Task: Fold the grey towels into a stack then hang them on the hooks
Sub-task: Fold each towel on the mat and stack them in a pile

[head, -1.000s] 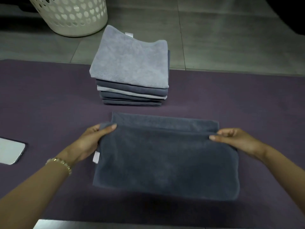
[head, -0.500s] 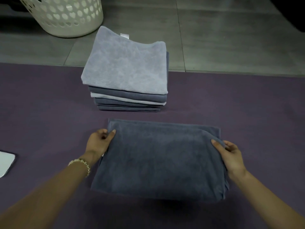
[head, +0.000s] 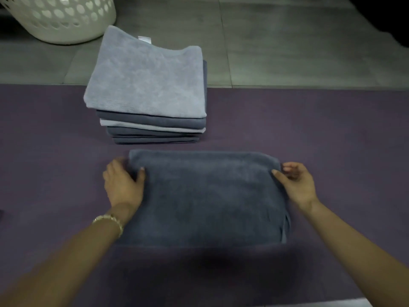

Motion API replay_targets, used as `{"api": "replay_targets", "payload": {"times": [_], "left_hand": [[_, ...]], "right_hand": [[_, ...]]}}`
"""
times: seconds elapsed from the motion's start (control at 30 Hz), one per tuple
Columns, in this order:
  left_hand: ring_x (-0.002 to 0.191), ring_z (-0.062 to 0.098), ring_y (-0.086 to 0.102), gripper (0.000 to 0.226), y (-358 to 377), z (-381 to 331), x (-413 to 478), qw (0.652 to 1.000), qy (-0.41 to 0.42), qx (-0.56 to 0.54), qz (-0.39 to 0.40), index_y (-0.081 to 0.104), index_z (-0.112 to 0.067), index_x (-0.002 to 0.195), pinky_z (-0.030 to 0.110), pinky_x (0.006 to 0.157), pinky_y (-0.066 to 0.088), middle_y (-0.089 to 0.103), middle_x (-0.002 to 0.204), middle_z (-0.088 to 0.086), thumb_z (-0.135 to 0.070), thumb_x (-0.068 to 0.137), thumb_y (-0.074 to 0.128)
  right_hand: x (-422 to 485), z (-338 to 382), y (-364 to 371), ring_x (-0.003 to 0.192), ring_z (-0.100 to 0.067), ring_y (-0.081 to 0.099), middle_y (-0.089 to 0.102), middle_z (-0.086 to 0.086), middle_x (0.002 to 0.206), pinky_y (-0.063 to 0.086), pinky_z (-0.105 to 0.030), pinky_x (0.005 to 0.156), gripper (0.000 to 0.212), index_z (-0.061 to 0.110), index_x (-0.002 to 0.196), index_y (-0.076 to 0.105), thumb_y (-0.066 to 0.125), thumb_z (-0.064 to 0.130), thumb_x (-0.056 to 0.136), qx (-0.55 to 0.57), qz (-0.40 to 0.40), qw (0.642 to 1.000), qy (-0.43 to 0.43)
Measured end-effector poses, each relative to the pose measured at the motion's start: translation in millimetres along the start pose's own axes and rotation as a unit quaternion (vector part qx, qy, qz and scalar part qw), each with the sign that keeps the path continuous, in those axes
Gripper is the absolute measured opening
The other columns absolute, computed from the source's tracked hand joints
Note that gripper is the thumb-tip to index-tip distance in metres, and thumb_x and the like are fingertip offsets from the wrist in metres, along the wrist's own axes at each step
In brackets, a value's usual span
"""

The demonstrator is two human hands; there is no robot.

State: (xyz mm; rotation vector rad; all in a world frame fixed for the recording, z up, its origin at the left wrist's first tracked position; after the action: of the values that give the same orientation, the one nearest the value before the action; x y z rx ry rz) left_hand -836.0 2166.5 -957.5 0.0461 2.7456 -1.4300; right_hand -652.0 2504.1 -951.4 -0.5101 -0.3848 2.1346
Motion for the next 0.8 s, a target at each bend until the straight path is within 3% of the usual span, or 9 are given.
{"api": "replay_targets", "payload": {"times": [0.1, 0.17, 0.23, 0.33, 0.43, 0.53, 0.6, 0.67, 0.8], "left_hand": [[0.113, 0.033, 0.05, 0.046, 25, -13, -60, 0.971, 0.225, 0.005, 0.082, 0.051, -0.007, 0.126, 0.04, 0.102, 0.033, 0.056, 0.124, 0.014, -0.036, 0.091, 0.053], [0.129, 0.026, 0.039, 0.057, 50, -12, -100, 0.938, 0.289, 0.053, 0.184, 0.045, -0.016, 0.138, 0.035, 0.113, 0.017, 0.048, 0.141, 0.006, -0.051, 0.094, 0.034], [0.141, 0.022, 0.018, 0.062, 69, -6, -124, 0.912, 0.321, 0.13, 0.219, 0.03, -0.023, 0.147, 0.035, 0.116, -0.003, 0.031, 0.153, 0.002, -0.057, 0.097, 0.014], [0.141, 0.026, 0.013, 0.061, 77, -1, -129, 0.901, 0.323, 0.197, 0.213, 0.021, -0.024, 0.149, 0.038, 0.114, -0.006, 0.028, 0.155, 0.006, -0.055, 0.098, 0.007], [0.143, 0.023, 0.007, 0.063, 77, -3, -128, 0.899, 0.312, 0.213, 0.223, 0.014, -0.027, 0.15, 0.036, 0.114, -0.012, 0.022, 0.157, 0.004, -0.058, 0.096, 0.003], [0.144, 0.019, -0.003, 0.07, 78, -3, -130, 0.899, 0.304, 0.224, 0.221, 0.005, -0.03, 0.15, 0.034, 0.113, -0.017, 0.01, 0.159, -0.001, -0.065, 0.09, -0.007], [0.145, 0.018, -0.007, 0.077, 79, -3, -129, 0.9, 0.305, 0.222, 0.219, -0.001, -0.032, 0.148, 0.033, 0.112, -0.02, 0.0, 0.159, -0.006, -0.07, 0.083, -0.015], [0.146, 0.018, -0.006, 0.079, 79, -4, -129, 0.902, 0.297, 0.223, 0.22, -0.001, -0.033, 0.148, 0.033, 0.112, -0.02, -0.001, 0.159, -0.007, -0.072, 0.081, -0.016], [0.146, 0.018, -0.008, 0.074, 77, -10, -130, 0.902, 0.281, 0.231, 0.231, -0.005, -0.033, 0.147, 0.031, 0.11, -0.023, -0.003, 0.16, -0.007, -0.067, 0.081, -0.002]], "right_hand": [[-42, -8, -28, 0.058, 0.004, 0.053, 0.056, -0.002, 0.07, 0.04, -0.004, 0.06, 0.013, 0.005, 0.082, 0.057, 0.07, 0.008, 0.083, -0.052, 0.049, 0.997, -0.037], [-71, -25, -47, 0.058, 0.002, 0.053, 0.06, -0.002, 0.069, 0.041, -0.006, 0.06, 0.013, 0.007, 0.076, 0.06, 0.071, 0.009, 0.083, -0.075, 0.109, 0.991, -0.031], [-92, -40, -58, 0.066, -0.002, 0.057, 0.066, -0.001, 0.079, 0.043, -0.007, 0.065, 0.009, 0.01, 0.082, 0.066, 0.074, 0.013, 0.08, -0.091, 0.148, 0.985, -0.008], [-108, -64, -59, 0.076, -0.011, 0.06, 0.064, 0.001, 0.087, 0.044, -0.008, 0.07, 0.017, 0.019, 0.081, 0.068, 0.081, 0.023, 0.072, -0.13, 0.127, 0.983, 0.008], [-114, -75, -47, 0.07, -0.011, 0.058, 0.064, 0.001, 0.078, 0.042, -0.013, 0.067, 0.02, 0.022, 0.068, 0.065, 0.083, 0.032, 0.069, -0.15, 0.044, 0.987, 0.036], [-119, -73, -40, 0.062, -0.012, 0.058, 0.066, -0.002, 0.066, 0.045, -0.023, 0.064, 0.019, 0.014, 0.066, 0.069, 0.075, 0.027, 0.079, -0.157, 0.011, 0.986, 0.049], [-123, -71, -41, 0.058, -0.011, 0.057, 0.063, -0.006, 0.058, 0.049, -0.025, 0.059, 0.02, 0.009, 0.067, 0.07, 0.07, 0.018, 0.085, -0.063, -0.003, 0.995, 0.081], [-126, -68, -47, 0.058, -0.009, 0.062, 0.066, -0.001, 0.057, 0.054, -0.018, 0.059, 0.012, 0.004, 0.077, 0.071, 0.066, 0.01, 0.087, 0.136, -0.004, 0.978, 0.161], [-119, -51, -56, 0.086, -0.009, 0.07, 0.075, -0.002, 0.091, 0.056, -0.017, 0.077, 0.015, 0.007, 0.098, 0.067, 0.059, 0.014, 0.088, 0.416, 0.127, 0.863, 0.258]]}}
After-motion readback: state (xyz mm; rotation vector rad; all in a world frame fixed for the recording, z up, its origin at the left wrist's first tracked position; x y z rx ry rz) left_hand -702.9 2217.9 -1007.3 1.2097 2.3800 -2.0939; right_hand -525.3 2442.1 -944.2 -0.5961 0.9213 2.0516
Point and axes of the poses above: each hand's wrist, its own x-axis towards the middle knuckle, its own y-axis out of the palm, z = x × y, the point moved 1 cm from there along x, towards the middle knuckle
